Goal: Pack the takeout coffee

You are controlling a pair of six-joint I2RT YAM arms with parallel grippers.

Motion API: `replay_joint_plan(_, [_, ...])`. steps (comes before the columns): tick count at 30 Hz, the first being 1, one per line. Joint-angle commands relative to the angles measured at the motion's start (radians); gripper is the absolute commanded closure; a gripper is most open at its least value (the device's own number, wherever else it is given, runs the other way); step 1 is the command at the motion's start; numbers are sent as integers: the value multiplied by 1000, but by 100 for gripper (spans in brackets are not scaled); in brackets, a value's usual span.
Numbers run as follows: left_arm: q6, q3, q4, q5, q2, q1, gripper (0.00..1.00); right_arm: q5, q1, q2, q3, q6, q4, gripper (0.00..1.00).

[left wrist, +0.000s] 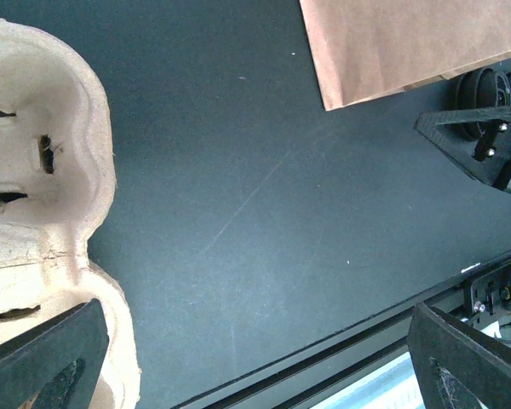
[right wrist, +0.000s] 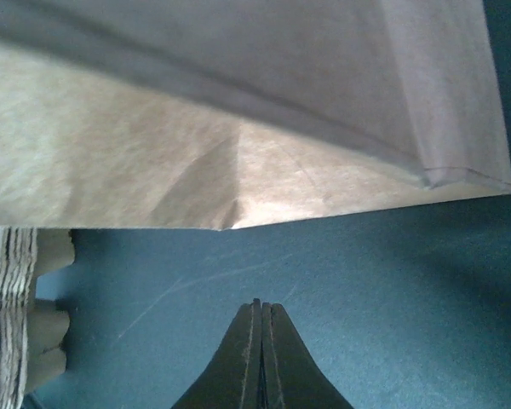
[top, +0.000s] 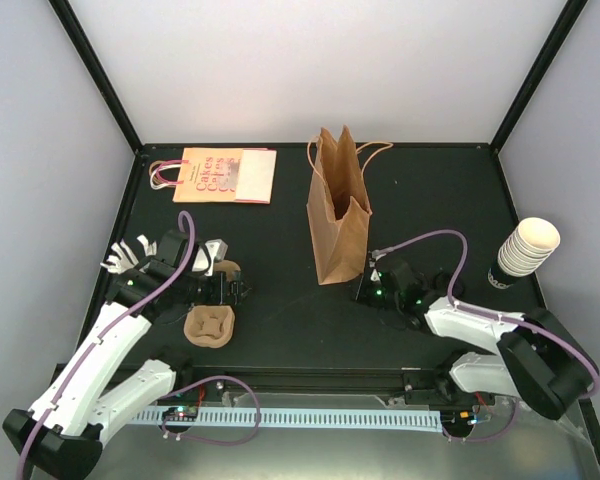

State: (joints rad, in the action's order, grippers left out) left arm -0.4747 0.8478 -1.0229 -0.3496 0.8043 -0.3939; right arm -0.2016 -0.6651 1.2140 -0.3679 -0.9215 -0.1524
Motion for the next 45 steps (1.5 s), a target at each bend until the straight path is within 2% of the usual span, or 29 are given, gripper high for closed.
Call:
replay_joint_plan(1, [-10,-2,24,-4,-13,4,1,52,3,55,-41,-52,-79,99])
replay_joint_plan(10, [5,-3,25,4,-16,5,1,88,11,183,-116,-62,-101,99])
replay_joint_plan(21, [18,-1,32,6,-2,4,1,38,47,396,-275,-37,-155,99])
replay_joint_plan(26, [18,-8,26,9,-5,4,1,41,51,402,-329,10,-111,99])
replay_joint_plan(31, [15,-29,19,40,0,4,1,51,51,311,-306,63,-56,98])
replay_joint_plan(35, [7,-50,17,81,18,3,3,65,50,216,-278,124,7,88])
replay_joint_plan(38, [-22,-72,33,144,35,0,6,64,51,155,-252,157,41,69])
replay_joint_plan(39, [-26,-70,45,150,40,-2,6,60,50,139,-246,169,51,66])
replay_joint_plan(45, [-106,-81,56,241,67,-28,13,33,51,38,-202,215,106,57])
